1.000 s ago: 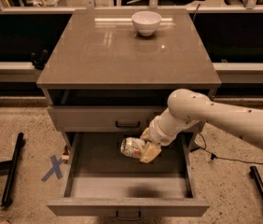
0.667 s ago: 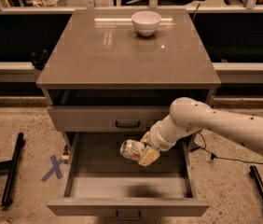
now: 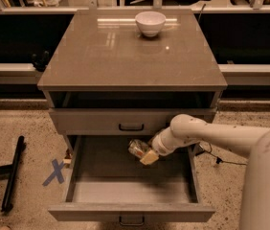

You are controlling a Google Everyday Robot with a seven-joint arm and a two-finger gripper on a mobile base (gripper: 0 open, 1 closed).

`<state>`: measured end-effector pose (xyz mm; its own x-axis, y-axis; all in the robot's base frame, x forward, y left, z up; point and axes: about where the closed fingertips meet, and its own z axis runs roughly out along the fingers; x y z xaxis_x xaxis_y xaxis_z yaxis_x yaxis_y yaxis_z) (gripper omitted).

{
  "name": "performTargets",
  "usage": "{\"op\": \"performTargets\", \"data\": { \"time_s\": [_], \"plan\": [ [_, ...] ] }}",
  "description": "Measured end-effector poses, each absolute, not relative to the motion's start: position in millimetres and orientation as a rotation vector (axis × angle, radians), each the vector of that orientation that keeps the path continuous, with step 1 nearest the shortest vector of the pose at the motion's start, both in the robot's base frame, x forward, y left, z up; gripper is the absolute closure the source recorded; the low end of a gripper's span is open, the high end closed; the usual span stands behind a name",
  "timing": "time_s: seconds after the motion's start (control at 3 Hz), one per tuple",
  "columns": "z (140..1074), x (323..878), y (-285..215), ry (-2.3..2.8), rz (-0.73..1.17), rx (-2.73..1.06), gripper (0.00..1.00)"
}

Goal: Place 7up can into middle drawer

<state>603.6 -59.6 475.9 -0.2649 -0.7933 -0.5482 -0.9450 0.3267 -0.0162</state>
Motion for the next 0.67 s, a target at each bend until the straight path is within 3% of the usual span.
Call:
{"op": "performTargets", "data": {
  "time_s": [0.67],
  "plan": [
    [456.4, 612.6, -63.0, 2.184, 0.421, -1.454, 1.00]
  ]
}}
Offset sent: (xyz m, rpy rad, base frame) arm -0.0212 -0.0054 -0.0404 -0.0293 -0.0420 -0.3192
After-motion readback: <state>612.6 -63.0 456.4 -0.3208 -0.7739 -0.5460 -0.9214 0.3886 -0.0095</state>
